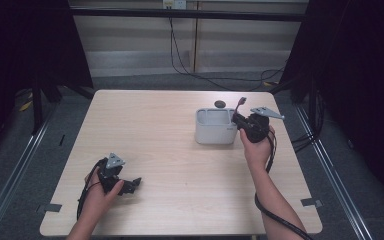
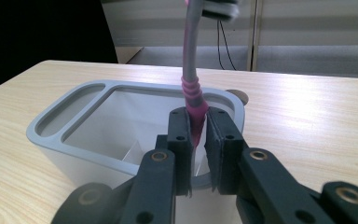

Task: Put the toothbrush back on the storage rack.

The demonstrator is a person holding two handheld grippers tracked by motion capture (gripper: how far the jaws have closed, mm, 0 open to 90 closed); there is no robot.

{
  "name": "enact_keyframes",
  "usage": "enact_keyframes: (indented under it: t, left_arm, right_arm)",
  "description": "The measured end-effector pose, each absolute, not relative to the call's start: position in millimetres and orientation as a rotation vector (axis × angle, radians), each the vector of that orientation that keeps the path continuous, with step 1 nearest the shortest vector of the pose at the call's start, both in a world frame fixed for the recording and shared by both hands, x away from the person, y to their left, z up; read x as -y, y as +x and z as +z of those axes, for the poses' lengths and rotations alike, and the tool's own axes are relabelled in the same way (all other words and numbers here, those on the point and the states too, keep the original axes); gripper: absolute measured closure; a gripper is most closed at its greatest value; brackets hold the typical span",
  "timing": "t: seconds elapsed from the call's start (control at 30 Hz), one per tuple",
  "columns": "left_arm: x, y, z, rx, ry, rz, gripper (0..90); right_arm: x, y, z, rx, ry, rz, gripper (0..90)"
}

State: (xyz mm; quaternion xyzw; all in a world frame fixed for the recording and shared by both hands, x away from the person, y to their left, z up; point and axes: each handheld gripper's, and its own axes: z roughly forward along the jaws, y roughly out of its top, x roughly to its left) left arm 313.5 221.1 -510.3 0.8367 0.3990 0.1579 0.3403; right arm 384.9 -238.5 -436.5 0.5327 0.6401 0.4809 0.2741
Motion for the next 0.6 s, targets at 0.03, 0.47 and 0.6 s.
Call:
enact_keyframes:
  t: [0.03,0.47,0.6]
  left_arm:
    - [-221.1,313.4,-510.2,-1.04,2.178,0.409,0.0]
    - [-221.1,313.5,-510.2,-1.039,2.178,0.41,0.0]
    - [-221.2,313.5,-510.2,-1.04,2.179,0.411,0.0]
  right_arm:
    - [238.6,384.9,-436.3,-1.72,1.433,1.294,79.8]
    - [241.0,384.2,-431.0,-1.691,1.421,1.296,74.7]
    - [241.3,382.9,-429.4,-1.684,1.42,1.297,71.6]
